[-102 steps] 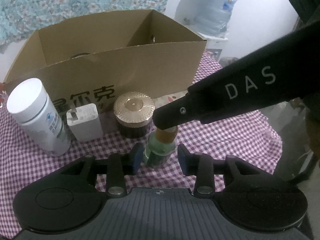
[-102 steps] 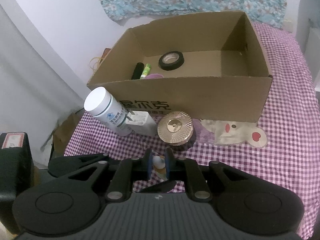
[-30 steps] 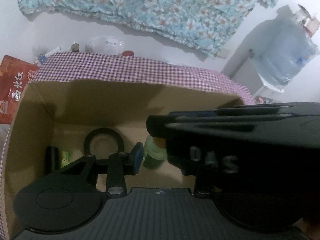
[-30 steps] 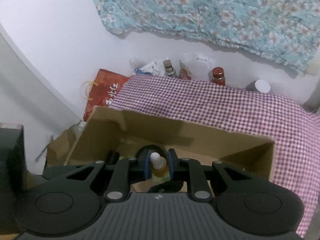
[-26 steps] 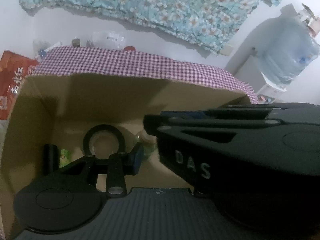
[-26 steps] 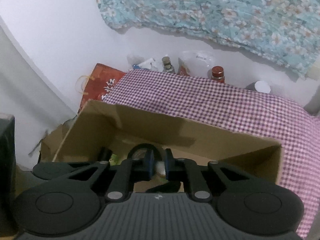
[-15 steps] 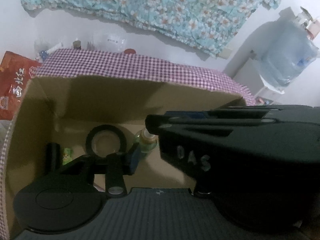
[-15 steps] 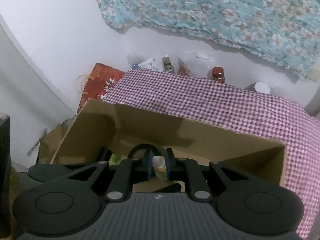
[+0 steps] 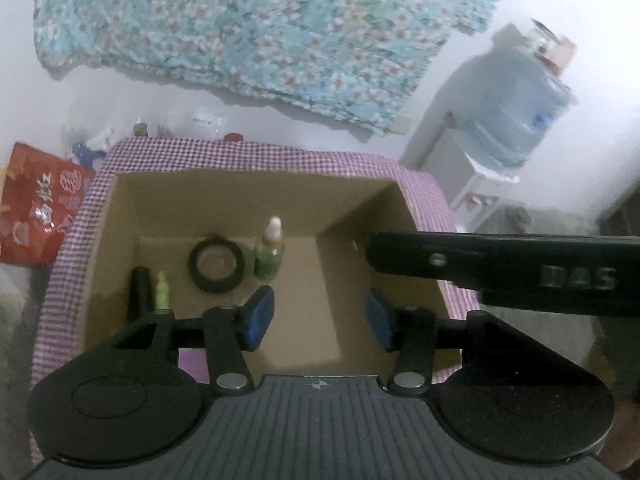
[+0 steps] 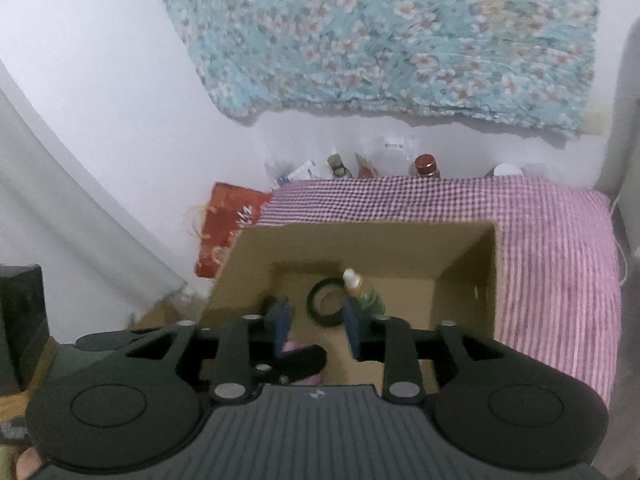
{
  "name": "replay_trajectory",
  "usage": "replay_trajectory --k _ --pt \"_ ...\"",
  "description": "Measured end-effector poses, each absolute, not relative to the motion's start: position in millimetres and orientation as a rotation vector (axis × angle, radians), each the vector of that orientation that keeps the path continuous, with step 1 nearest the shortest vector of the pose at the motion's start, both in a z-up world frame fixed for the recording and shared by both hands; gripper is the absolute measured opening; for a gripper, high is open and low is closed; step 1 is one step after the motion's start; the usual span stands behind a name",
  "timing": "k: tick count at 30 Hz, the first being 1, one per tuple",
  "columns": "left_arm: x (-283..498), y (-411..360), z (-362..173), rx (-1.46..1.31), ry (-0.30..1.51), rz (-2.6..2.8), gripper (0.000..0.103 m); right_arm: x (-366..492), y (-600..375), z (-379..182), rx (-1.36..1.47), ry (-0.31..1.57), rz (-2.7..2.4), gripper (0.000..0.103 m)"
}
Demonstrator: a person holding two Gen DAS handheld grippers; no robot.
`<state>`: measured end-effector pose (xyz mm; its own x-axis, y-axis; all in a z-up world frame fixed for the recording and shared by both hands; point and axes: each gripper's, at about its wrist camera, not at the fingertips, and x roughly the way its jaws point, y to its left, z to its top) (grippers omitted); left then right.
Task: Organize rigid objects
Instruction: 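Open the right gripper to release the bottle and withdraw, then grasp the gold-lidded round jar with the right gripper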
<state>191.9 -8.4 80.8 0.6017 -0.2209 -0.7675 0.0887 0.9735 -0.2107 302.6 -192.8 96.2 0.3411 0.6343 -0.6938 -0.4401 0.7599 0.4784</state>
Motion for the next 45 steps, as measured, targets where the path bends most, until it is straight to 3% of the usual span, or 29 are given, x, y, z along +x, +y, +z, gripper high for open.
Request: replay_trajectory --k 2,16,33,45 --pt "172 -8 82 -0.132 0.904 -0.191 0.052 278 -206 100 0.243 0.977 0.706 0.053" --pt "81 -11 27 -0.038 0.917 -0.226 0.053 171 -245 27 0.441 1.034 0.597 0.054" --pt "103 -23 -46 0.021 0.967 -0.203 0.053 201 -216 -46 0.475 1.146 0.560 0.054" --pt "114 -30 -58 0.015 0.992 -0.214 0.052 218 -202 -64 0.475 1.189 0.592 0.052"
